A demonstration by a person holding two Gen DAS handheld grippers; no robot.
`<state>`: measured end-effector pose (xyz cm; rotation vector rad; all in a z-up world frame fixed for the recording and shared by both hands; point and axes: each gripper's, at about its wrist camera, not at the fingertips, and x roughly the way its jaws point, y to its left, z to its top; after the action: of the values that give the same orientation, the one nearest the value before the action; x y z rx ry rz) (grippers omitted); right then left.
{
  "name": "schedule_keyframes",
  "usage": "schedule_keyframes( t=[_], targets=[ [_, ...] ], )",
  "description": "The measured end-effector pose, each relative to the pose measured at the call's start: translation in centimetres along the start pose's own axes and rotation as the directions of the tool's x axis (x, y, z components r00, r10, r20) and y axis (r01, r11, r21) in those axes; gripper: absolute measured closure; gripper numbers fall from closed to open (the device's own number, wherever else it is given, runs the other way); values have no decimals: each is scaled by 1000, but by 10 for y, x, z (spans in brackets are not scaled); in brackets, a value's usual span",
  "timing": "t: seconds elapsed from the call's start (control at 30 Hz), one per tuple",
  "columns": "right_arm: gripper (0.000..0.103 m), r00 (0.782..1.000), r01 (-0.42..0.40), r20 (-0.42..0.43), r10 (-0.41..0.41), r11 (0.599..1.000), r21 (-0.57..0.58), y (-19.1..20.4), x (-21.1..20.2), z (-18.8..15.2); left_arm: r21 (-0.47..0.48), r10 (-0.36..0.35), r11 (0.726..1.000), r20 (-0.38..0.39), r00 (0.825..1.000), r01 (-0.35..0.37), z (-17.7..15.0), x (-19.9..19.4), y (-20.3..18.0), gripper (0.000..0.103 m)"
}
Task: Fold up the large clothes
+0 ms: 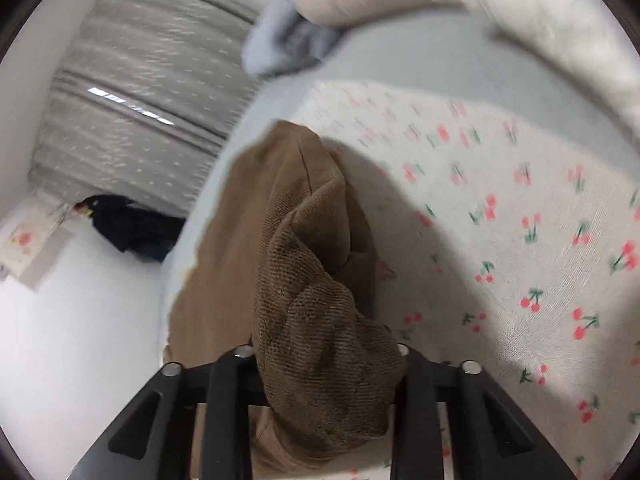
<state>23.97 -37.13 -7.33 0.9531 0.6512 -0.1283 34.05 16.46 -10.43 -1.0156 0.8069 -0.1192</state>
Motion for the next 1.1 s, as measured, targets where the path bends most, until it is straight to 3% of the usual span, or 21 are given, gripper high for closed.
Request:
schedule_keyframes(
  t=[0.2,0.33,0.47,0.5,0.57,0.63,0.7,0.73,0.87,0.93,0.97,1.03,1.1],
  targets=[
    [80,998,-59,26,61,995,-76,35,-62,-5,2,-36,999,3,999,36,1,-54,-17,85],
    [80,997,-64,-47,60,995,-82,33,-87,-23,1,-33,999,-38,999,33,-17,-94,3,85],
    [71,993,-17,-115,5,995,-97,8,-84,-45,20,66,998,-111,992,-65,-44,-94,44,78],
    [67,990,15,-135,-28,995,-96,-3,-77,-50,0,87,996,-127,988,-88,-46,-88,53,72],
    [47,976,99,-189,-109,993,-66,-32,-61,-59,-43,124,990,-144,982,-132,-49,-74,74,59],
    [37,960,189,-201,-194,981,-42,-51,-53,-63,-53,70,996,-130,989,-77,-49,-68,80,45],
    [30,963,219,-150,-224,974,-51,-49,-64,-64,-35,11,999,-134,991,-16,-47,-64,78,31],
    [27,955,269,-106,-277,960,-82,-41,-72,-65,-32,0,999,-131,991,-5,-48,-64,77,29],
    [27,899,437,104,-425,875,-209,5,-94,-72,-14,20,1000,-98,995,-21,-48,-61,68,30],
    [27,871,488,212,-443,832,-265,27,-101,-82,-4,37,999,-86,996,-37,-48,-57,66,51],
    [27,862,499,267,-430,813,-301,44,-103,-90,1,43,999,-84,996,-43,-49,-55,65,55],
    [27,888,448,296,-351,802,-395,69,-100,-106,-2,42,999,-75,996,-43,-51,-54,65,69],
    [27,941,335,233,-246,775,-536,98,-86,-130,10,38,999,-53,998,-38,-49,-58,61,77]
  ],
)
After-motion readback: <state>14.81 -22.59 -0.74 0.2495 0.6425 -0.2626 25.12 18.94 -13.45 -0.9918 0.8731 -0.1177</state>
